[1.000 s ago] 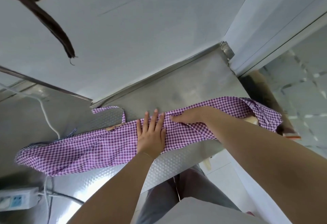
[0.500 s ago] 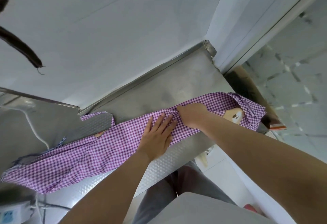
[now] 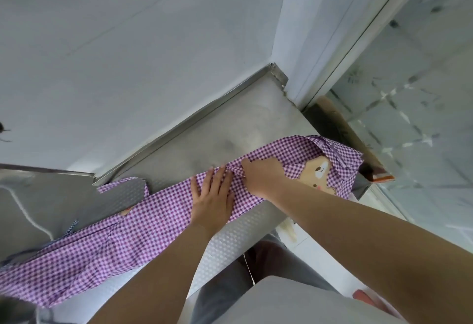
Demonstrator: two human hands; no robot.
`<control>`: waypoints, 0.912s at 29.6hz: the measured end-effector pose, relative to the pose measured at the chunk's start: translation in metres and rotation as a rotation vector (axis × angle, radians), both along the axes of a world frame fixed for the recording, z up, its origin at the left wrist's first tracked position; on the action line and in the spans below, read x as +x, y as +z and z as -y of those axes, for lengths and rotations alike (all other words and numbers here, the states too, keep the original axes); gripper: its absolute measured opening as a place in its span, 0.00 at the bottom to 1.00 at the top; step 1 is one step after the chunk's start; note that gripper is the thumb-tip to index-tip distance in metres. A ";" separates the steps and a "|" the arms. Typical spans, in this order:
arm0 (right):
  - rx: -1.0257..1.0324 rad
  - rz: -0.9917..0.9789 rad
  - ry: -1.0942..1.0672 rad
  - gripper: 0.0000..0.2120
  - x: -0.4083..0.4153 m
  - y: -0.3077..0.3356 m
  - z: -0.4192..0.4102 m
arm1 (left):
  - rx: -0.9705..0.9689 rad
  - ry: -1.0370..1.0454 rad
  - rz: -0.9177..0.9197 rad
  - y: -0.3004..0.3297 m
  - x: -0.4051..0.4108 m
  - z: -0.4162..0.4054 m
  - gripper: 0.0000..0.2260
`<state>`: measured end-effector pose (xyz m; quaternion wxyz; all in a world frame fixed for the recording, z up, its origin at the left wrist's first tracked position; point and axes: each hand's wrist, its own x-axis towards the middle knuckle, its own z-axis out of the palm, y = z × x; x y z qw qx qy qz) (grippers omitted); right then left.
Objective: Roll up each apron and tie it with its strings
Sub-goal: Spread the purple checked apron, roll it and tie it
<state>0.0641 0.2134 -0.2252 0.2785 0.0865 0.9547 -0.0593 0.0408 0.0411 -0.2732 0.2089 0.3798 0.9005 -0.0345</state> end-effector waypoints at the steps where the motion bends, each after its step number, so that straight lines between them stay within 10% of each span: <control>1: -0.013 -0.003 -0.050 0.16 0.005 0.000 -0.004 | -0.008 -0.003 -0.012 -0.003 0.001 0.001 0.27; 11: 0.211 0.154 -0.421 0.10 0.062 0.034 -0.142 | -0.014 0.008 -0.053 -0.012 0.004 0.002 0.27; 19: 0.365 -0.743 -0.842 0.18 0.066 0.045 -0.157 | -0.073 -0.071 -0.074 -0.007 0.004 -0.002 0.30; 24: -0.382 -0.929 -1.955 0.30 0.076 0.032 -0.103 | -0.102 -0.109 -0.082 -0.003 0.002 -0.005 0.32; 27: -0.725 -0.653 -2.168 0.39 0.076 0.019 -0.084 | -0.038 -0.126 -0.061 0.000 0.001 -0.013 0.32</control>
